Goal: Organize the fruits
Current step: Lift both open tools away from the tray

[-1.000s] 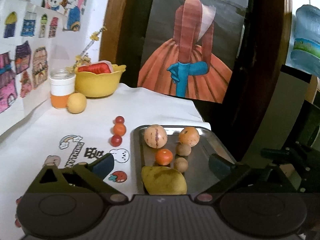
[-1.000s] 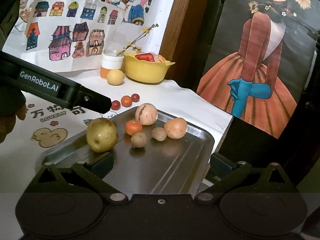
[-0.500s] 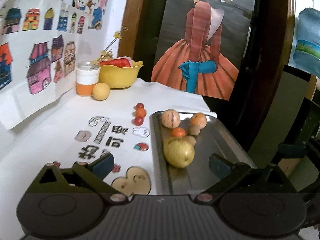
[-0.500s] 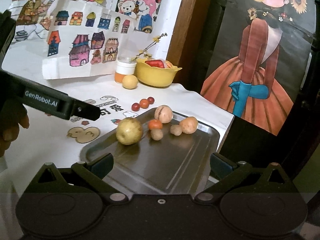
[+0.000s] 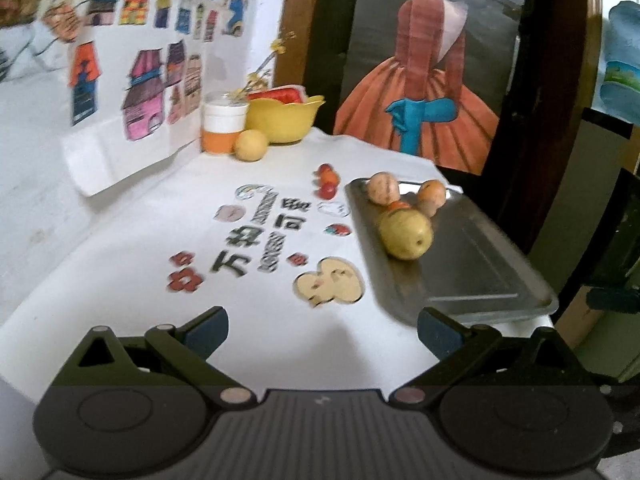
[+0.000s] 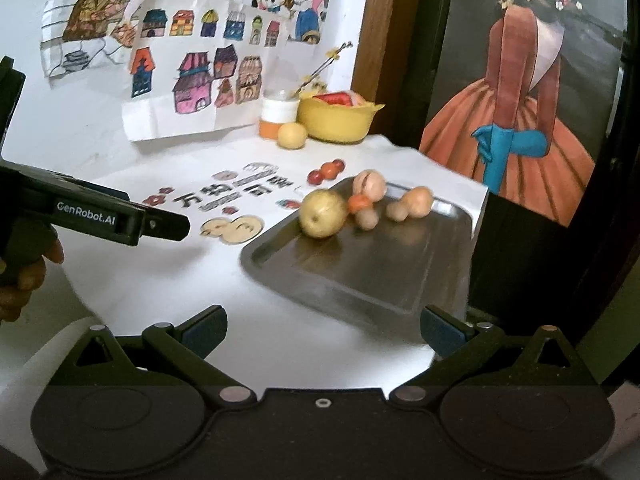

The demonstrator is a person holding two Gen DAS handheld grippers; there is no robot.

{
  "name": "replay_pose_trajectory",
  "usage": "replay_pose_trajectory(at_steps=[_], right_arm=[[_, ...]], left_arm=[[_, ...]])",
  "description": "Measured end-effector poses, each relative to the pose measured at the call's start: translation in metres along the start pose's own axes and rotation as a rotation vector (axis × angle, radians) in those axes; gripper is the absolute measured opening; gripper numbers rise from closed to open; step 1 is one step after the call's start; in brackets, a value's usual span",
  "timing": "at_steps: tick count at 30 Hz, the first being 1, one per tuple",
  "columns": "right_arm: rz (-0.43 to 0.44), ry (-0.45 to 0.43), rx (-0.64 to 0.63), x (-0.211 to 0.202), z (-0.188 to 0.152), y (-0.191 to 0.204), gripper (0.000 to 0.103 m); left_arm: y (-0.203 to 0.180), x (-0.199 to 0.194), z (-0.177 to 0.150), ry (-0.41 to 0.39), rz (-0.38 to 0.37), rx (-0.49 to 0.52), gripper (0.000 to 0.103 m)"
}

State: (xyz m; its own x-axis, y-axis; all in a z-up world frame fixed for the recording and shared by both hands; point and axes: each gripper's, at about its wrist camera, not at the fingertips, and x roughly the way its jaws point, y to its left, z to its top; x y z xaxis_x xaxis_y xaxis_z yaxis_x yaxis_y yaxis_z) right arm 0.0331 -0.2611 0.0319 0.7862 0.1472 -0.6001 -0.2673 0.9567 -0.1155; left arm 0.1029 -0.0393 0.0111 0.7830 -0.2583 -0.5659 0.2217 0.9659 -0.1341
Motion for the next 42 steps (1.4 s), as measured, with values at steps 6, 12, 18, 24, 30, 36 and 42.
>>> replay_pose_trajectory(at_steps=[6,12,18,24,30,36,42], right_arm=[[0.018,0.017,-0.019,-0.003,-0.004,0.019,0.102],[0.047,0.014,-0.053,-0.003,0.0,0.037,0.102],[0.095,0.003,-0.098,-0.001,0.014,0.05,0.102],[0.133,-0.053,-0.191,-0.005,0.049,0.052,0.102],[0.111,-0.16,-0.309,-0.01,0.095,0.046,0.102],[0.107,-0.228,-0.325,-0.003,0.141,0.027,0.102],[0.109,-0.258,-0.287,0.01,0.179,0.003,0.102]], left_arm=[[0.018,-0.011,-0.009,0.022,0.047,-0.01,0.103],[0.036,-0.022,-0.013,0.025,0.083,-0.036,0.103],[0.05,-0.024,-0.01,0.041,0.11,-0.032,0.103],[0.064,-0.024,0.011,0.028,0.146,-0.018,0.103],[0.07,-0.018,0.041,-0.013,0.155,-0.023,0.103],[0.073,-0.004,0.068,-0.048,0.149,-0.031,0.103],[0.073,0.015,0.09,-0.059,0.139,-0.023,0.103]])
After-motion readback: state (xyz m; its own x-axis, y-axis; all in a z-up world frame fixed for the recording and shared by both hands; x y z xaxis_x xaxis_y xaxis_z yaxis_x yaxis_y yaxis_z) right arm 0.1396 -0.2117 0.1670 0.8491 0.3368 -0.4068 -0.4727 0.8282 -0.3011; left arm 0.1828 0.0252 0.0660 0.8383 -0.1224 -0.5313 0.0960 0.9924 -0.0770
